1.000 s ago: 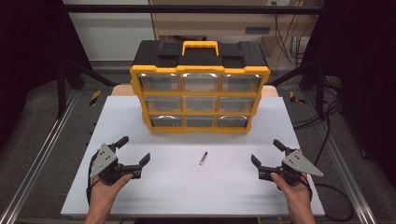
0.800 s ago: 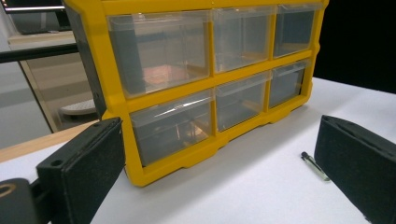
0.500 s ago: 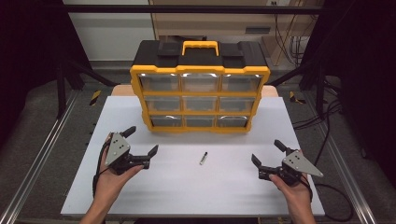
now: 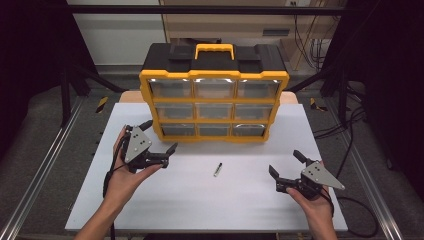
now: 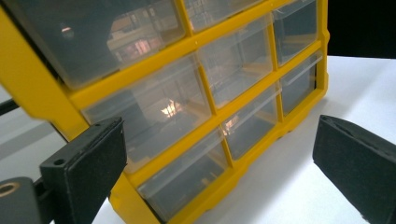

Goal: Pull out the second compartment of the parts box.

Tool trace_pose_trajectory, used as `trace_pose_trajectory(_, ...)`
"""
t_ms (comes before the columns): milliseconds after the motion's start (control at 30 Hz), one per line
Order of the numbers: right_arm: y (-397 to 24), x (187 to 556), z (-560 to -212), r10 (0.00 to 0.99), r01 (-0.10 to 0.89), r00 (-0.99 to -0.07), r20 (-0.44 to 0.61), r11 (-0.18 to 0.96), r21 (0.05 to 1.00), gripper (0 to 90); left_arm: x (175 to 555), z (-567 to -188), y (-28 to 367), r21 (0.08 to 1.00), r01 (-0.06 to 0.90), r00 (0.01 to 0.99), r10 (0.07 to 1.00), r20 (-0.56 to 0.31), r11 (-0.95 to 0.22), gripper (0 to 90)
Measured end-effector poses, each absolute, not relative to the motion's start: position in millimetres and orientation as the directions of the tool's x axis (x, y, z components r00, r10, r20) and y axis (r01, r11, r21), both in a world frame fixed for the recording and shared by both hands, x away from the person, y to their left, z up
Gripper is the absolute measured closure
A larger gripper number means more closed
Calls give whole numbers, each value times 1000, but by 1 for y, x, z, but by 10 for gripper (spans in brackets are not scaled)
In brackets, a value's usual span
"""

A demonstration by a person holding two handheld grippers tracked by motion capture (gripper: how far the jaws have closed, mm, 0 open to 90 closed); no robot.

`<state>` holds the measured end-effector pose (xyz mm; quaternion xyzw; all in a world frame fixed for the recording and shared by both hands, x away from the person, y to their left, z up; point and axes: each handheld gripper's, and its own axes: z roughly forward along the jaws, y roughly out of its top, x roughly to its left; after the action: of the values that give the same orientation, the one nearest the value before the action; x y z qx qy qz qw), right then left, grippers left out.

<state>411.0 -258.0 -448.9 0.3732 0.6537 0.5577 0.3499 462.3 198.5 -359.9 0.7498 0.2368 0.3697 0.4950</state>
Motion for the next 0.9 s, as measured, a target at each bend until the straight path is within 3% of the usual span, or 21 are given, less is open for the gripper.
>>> trace_pose_trajectory(500,-259,410,-449,882,105,-471,-29,89,991,31,470,-338,175,851,-62,574,678,458,-522,61)
trace_pose_trajectory(900,-258,410,-449,880,104,-473,-34,94,990,31,476,-326,161,787,-97,514,647,563,-609,138)
